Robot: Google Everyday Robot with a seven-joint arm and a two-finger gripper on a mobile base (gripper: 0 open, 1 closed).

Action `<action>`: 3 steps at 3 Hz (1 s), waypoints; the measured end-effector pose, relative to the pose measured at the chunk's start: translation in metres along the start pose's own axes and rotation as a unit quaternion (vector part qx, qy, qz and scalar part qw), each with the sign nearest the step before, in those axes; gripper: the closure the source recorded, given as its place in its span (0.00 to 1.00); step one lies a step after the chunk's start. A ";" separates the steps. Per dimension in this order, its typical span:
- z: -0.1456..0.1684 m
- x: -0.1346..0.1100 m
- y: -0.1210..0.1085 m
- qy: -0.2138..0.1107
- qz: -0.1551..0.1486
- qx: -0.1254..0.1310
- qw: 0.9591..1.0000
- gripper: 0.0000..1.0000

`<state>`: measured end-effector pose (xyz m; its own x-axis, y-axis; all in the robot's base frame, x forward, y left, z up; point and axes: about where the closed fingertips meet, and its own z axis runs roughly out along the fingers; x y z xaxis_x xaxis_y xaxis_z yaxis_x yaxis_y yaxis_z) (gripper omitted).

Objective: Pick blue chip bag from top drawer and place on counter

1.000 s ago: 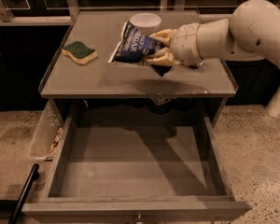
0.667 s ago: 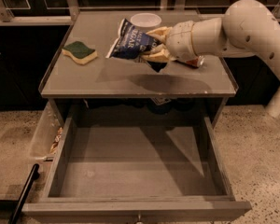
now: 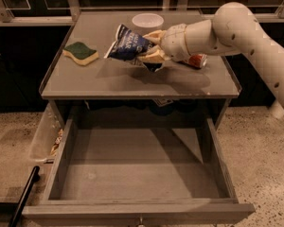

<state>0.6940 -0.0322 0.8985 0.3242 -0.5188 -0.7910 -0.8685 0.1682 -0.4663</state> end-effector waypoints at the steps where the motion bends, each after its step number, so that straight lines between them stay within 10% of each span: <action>1: 0.010 0.010 -0.002 0.005 0.016 -0.010 1.000 1.00; 3: 0.012 0.019 -0.007 0.014 0.025 -0.011 1.000 0.83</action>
Offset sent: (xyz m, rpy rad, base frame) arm 0.0256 -0.0113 -0.0211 -0.0262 0.0752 -0.0419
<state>0.7104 -0.0329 0.8816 0.2704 -0.5338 -0.8012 -0.8915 0.1755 -0.4177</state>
